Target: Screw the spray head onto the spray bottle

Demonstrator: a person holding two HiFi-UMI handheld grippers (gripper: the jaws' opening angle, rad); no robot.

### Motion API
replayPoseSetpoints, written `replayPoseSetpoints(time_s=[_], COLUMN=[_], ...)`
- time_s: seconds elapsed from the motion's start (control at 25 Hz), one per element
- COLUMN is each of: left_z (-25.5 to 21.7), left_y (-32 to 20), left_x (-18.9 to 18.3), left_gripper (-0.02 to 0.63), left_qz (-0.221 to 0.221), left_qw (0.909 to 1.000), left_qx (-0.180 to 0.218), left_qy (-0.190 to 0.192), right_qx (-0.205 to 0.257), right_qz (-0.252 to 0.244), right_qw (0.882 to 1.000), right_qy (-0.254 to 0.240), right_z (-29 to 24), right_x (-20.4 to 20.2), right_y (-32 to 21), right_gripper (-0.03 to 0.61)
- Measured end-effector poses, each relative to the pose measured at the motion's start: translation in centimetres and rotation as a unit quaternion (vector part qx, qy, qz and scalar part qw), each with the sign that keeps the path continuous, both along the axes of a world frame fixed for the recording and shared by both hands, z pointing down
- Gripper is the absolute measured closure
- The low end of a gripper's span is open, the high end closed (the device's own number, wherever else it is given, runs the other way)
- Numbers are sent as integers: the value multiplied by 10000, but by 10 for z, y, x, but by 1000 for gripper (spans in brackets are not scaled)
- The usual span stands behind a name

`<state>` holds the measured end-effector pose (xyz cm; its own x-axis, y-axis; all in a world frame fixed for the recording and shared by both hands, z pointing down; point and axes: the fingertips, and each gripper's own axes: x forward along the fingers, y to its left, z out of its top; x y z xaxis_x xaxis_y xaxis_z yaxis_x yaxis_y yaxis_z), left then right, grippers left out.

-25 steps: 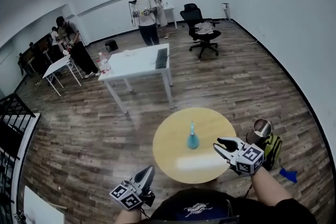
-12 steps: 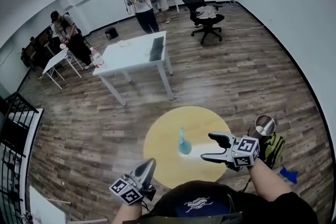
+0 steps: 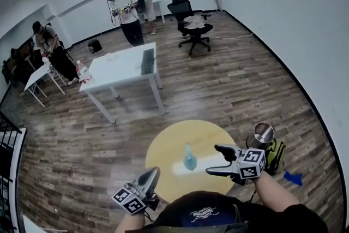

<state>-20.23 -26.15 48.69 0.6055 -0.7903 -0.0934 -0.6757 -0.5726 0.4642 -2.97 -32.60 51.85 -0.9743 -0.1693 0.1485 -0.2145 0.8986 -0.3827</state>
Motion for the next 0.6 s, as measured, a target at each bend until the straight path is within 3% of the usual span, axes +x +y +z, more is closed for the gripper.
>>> replayPoseSetpoints(time_s=[0.04, 0.12, 0.16, 0.24, 0.32, 0.48, 0.6], left_z=[0, 0, 0, 0, -1, -5, -8], left_y=[0, 1, 1, 3, 4, 2, 1], left_x=[-11, -31, -41, -61, -77, -91, -88], left_gripper=[607, 607, 607, 607, 607, 607, 607], left_qz=[40, 113, 141, 168, 172, 188, 213], left_qw=[10000, 9999, 9999, 9999, 9998, 9998, 9997], left_qx=[22, 49, 50, 41, 43, 68, 106], left_qy=[14, 27, 18, 0, 10, 32, 20], right_qx=[117, 425, 445, 58, -258, 270, 211], right_qz=[145, 372, 392, 301, 167, 17, 15], right_qw=[9996, 9965, 9962, 9991, 9995, 9988, 9992], right_qy=[197, 616, 643, 299, 65, 396, 348], right_z=[4, 12, 12, 3, -5, -3, -3], right_x=[-10, -32, -43, -66, -83, -97, -95], right_y=[-1, 0, 3, 10, 15, 22, 21], right_gripper=[105, 263, 267, 256, 202, 230, 233])
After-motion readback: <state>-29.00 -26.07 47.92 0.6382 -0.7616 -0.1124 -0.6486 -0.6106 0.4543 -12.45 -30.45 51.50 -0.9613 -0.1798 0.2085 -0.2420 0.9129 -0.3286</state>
